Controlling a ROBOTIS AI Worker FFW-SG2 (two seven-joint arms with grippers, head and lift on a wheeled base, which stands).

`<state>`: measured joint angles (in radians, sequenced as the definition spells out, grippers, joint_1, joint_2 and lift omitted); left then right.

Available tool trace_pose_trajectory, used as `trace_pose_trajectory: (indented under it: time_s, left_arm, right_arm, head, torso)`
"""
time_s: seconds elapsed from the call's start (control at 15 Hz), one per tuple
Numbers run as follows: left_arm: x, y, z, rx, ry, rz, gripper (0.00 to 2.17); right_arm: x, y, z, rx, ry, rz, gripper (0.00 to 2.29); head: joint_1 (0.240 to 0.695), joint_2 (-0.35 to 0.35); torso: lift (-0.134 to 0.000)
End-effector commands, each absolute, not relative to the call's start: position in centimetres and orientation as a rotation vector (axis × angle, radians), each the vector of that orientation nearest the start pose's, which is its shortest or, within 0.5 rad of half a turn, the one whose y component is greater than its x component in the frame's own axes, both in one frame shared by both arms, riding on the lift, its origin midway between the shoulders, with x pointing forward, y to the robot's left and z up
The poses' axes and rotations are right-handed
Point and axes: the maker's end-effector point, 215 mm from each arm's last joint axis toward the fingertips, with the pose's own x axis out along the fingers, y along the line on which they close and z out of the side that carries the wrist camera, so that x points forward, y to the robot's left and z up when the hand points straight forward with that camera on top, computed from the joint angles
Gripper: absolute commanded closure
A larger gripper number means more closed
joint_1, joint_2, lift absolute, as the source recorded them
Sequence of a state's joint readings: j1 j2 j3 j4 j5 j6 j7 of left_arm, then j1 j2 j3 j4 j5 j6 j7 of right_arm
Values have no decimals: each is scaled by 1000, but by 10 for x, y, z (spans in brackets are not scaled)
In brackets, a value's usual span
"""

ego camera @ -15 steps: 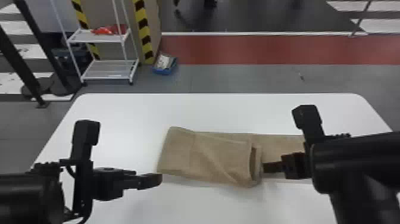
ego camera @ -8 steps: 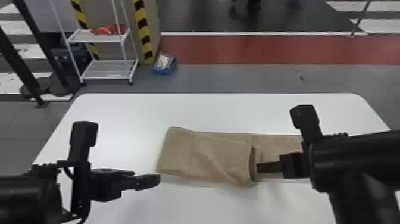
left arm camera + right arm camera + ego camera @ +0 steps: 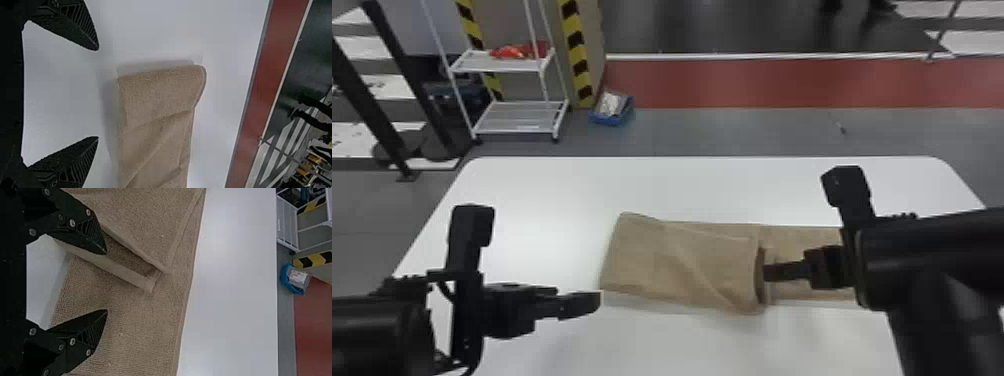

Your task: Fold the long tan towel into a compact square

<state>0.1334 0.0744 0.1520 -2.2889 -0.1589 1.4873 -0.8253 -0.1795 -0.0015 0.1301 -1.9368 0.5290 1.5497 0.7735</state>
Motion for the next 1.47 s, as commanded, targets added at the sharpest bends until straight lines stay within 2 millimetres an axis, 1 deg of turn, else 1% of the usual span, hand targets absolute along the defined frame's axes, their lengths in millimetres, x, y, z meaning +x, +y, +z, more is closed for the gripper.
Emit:
trace_pose_trajectory:
  time_s: [0.0,0.13,0.27,0.6,0.67,0.73,0.8,1.13,1.4]
  left_arm:
    - [404,204,-405,-258,867,-453,80]
    - [405,206,-405,-255,866,-453,80]
    - [405,208,-405,-257,867,-448,80]
    - [407,212,-407,-254,861,-444,80]
    - [407,212,-408,-253,863,-444,80]
    - [408,212,-408,-253,863,-443,80]
    - [408,212,-408,-252,860,-444,80]
    - [407,214,-408,-252,864,-441,80]
    - [407,213,-408,-250,864,-443,80]
  right_arm:
    - [489,-169,-434,10,1007,333,421]
    - [495,-167,-438,-1,1007,342,424]
    - [495,-165,-443,0,1023,348,488]
    - [496,-162,-447,-2,1023,365,984]
    - [496,-160,-447,1,1023,370,1031]
    - [496,-160,-447,2,1020,371,1129]
    - [497,-160,-446,1,1016,371,1305]
    - [501,-164,-440,3,995,365,1328]
    - [511,-170,-414,30,935,357,1328]
  head:
    - [695,42]
    - [695,41]
    - [695,43]
    - [695,56]
    - [695,59]
    - [695,60]
    - [695,61]
    - [695,62]
    - [695,59]
  torso:
    - [-125]
    - [-125]
    - [-125]
    - [-125]
    - [-125]
    - [-125]
    - [-125]
    - [-125]
    - [-125]
